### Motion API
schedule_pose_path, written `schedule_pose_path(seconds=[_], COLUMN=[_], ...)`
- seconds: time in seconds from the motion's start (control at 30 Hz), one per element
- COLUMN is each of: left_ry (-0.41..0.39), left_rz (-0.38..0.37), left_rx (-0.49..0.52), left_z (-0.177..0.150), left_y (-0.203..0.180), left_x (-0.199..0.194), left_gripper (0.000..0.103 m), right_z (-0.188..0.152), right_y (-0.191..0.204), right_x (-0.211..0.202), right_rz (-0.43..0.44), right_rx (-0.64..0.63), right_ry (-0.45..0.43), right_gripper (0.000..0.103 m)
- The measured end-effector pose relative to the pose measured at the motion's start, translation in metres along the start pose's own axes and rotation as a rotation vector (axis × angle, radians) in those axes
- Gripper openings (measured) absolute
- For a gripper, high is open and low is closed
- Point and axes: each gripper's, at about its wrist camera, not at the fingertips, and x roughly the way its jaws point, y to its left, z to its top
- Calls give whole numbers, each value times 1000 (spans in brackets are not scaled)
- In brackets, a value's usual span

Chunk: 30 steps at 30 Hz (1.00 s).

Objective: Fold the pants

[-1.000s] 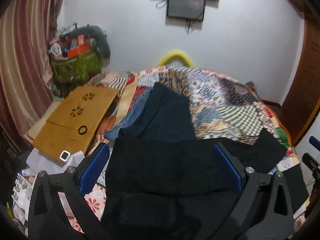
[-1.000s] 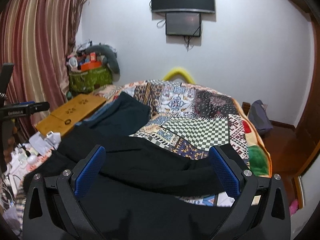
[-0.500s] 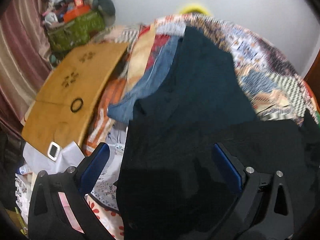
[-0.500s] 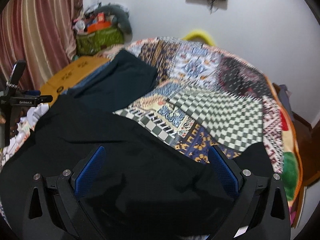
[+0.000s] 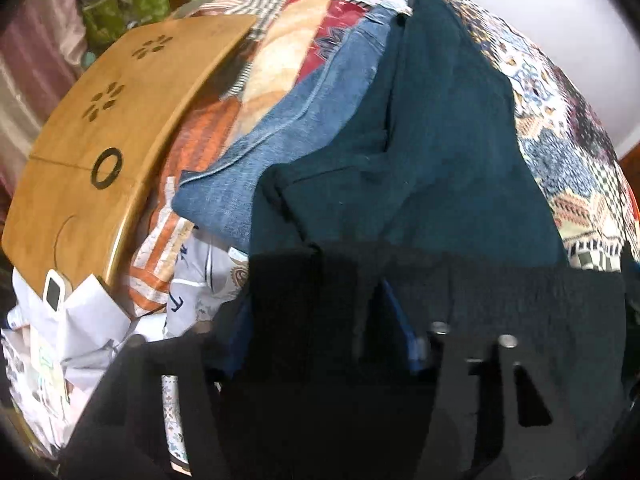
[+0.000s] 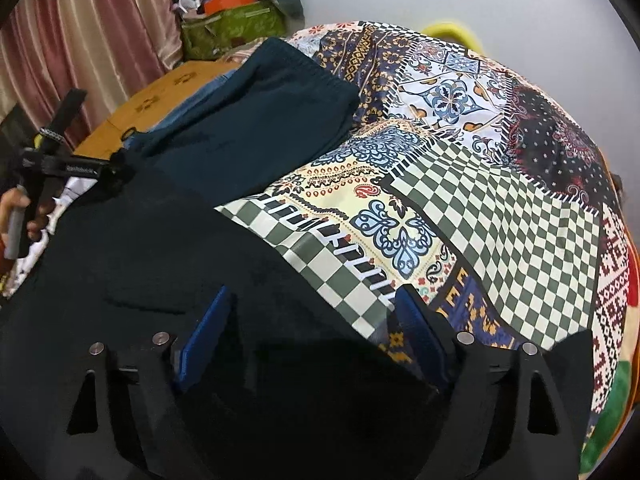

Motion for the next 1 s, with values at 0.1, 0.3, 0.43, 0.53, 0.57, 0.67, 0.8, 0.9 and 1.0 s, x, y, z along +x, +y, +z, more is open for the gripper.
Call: schedule_pose_path(seconds=[0.1,0.3,0.43,0.53,0.57,0.67,0.8,0.9,1.0], left_ry=[-23,-40,-112,-187,-209,-249,-300,-310,-314], left_rz=[15,32,67,68,62,44,19,6,-4], left_rx=[1,24,36,25,24,25,40,58,70], left_z=[-4,-10,-16,-14,-12,-8,-12,-25,-46], left_y=[-5,-12,-14,-12,-11,-8,-9,-8,-5], left_x=[-7,-20,-45,-76,-88,-117,-154,-172,-187], left_gripper=[35,15,13,13,12,12,12,12,12], right_z=[-4,-13,-14,-9,-6,4,11,6,-10], right_y=[1,6,12,17,18,21,28,39,52], right_x=[12,11,5,-8,-14,-43,-78,-96,-110], right_rz=[54,60,27,-2,-15,-37,-51,-47,-48], right_rx=[17,16,5,-9,-15,-16,-23,-35,-57], right_ry=[41,21,11,-22,-46,-116,-177,-188,-189], right_gripper=[63,23,5,3,2,2,2,2,2])
